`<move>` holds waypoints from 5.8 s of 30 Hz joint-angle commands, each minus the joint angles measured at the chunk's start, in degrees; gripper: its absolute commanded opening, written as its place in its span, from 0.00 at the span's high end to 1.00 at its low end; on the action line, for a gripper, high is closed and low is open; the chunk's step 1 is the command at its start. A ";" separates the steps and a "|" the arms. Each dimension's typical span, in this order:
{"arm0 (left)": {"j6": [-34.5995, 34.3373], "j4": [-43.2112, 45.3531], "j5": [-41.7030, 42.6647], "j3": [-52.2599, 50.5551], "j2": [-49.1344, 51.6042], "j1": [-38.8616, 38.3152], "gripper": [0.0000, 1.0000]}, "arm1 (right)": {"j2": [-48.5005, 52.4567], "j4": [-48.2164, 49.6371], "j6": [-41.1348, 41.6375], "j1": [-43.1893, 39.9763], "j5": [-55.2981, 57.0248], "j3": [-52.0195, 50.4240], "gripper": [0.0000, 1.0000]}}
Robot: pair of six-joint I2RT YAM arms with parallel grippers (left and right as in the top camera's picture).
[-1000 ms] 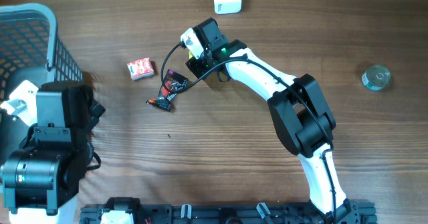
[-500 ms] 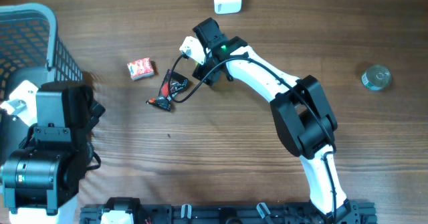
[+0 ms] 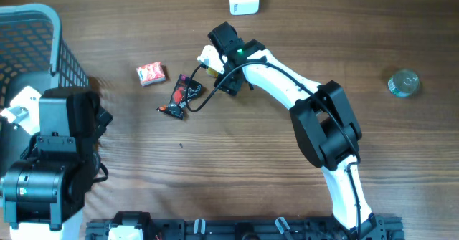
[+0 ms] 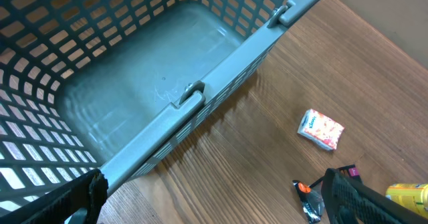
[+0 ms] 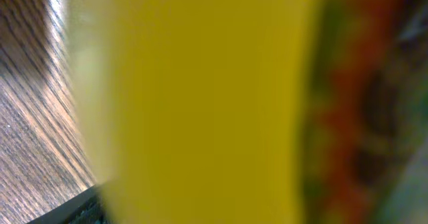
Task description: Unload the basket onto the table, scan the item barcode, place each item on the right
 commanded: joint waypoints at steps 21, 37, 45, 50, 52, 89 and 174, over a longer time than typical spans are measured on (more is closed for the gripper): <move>0.66 0.02 0.79 0.42 -0.44 0.37 0.00 | -19.61 -9.90 92.50 -0.35 -13.57 -0.61 0.03; 0.66 0.26 2.21 0.42 -0.42 0.37 0.00 | -5.22 1.84 106.84 -0.48 -11.45 3.10 0.01; 0.66 0.48 2.19 0.42 -0.42 0.37 0.00 | -4.20 7.04 106.60 -2.58 -8.59 3.15 0.00; 0.66 0.96 2.19 0.42 -0.42 0.37 0.00 | -1.46 9.05 106.14 -3.02 -10.16 3.37 0.00; 0.68 1.53 2.16 0.42 -0.35 0.37 0.00 | -1.46 9.01 104.02 -2.89 -10.36 4.02 0.01; 0.68 1.09 2.16 0.42 1.51 0.37 0.00 | 8.09 -11.63 89.85 -1.25 -15.19 21.62 0.21; 0.66 0.44 2.21 0.42 1.51 0.37 0.00 | 8.04 -42.71 59.67 -3.89 -24.09 21.62 0.53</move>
